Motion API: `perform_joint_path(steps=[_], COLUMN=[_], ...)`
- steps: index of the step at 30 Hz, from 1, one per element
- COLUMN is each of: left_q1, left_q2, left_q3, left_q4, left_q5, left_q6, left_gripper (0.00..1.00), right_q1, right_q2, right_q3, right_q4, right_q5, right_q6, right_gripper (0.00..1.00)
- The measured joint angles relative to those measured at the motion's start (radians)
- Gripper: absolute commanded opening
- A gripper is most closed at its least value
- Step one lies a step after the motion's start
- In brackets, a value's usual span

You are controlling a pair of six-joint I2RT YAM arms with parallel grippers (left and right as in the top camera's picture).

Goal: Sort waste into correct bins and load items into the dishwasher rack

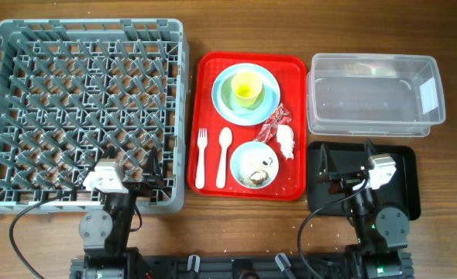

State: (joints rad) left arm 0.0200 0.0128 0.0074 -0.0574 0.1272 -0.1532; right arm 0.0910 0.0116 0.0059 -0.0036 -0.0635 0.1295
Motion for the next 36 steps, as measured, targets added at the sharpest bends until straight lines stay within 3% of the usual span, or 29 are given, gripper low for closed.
perform_joint_path(steps=[11, 13, 14, 16, 17, 20, 21, 23, 26, 30, 31, 32, 33, 36], left_q1=[0.000, 0.000, 0.001, 0.001, 0.001, 0.002, 0.002, 0.002, 0.002, 0.002, 0.002, 0.002, 0.000, -0.037], left_q2=[0.000, 0.000, 0.001, 0.005, 0.005, 0.076, 0.143, 0.265, 0.616, 0.917, 0.954, 0.990, 1.033, 1.105], left_q3=[0.000, 0.000, 0.000, 0.026, 0.127, 0.335, 0.493, 0.738, 1.098, 1.185, 1.185, 1.185, 1.187, 1.196], left_q4=[0.006, 0.024, 0.111, 0.173, 0.198, 0.126, 0.094, -0.097, -0.395, -0.386, -0.389, -0.393, -0.427, -0.629], left_q5=[0.018, 0.146, 0.326, 0.433, 0.514, 0.623, 0.668, 0.773, 0.967, 1.125, 1.141, 1.163, 1.186, 1.195], left_q6=[-0.011, -0.071, -0.135, -0.198, -0.260, -0.299, -0.306, -0.314, -0.320, -0.324, -0.324, -0.325, -0.328, -0.286], left_gripper=[1.00, 1.00, 1.00, 1.00, 1.00, 1.00, 1.00, 1.00, 1.00, 0.98, 0.61, 0.15, 0.07, 0.04], right_q1=[0.000, 0.000, 0.000, 0.000, 0.000, 0.000, 0.000, 0.000, 0.000, 0.000, 0.000, 0.000, 0.000, 0.000], right_q2=[0.000, 0.000, 0.000, 0.000, 0.000, 0.000, 0.000, 0.001, -0.001, 0.000, 0.000, 0.000, 0.000, 0.000], right_q3=[0.000, 0.000, 0.000, 0.000, 0.000, 0.000, 0.000, 0.000, 0.000, 0.000, 0.000, 0.000, 0.000, 0.000], right_q4=[0.000, 0.000, 0.001, 0.002, 0.002, 0.002, 0.003, 0.002, 0.002, 0.003, 0.003, 0.003, 0.003, 0.003], right_q5=[0.000, 0.000, 0.000, 0.000, 0.000, 0.000, 0.000, 0.000, 0.000, 0.000, 0.000, 0.000, 0.000, 0.000], right_q6=[0.000, 0.000, 0.000, 0.000, 0.000, 0.000, 0.000, 0.000, 0.000, 0.000, 0.000, 0.000, 0.000, 0.000], right_gripper=[1.00, 1.00, 1.00, 1.00, 1.00, 1.00, 1.00, 1.00, 1.00, 1.00, 1.00, 1.00, 1.00, 1.00])
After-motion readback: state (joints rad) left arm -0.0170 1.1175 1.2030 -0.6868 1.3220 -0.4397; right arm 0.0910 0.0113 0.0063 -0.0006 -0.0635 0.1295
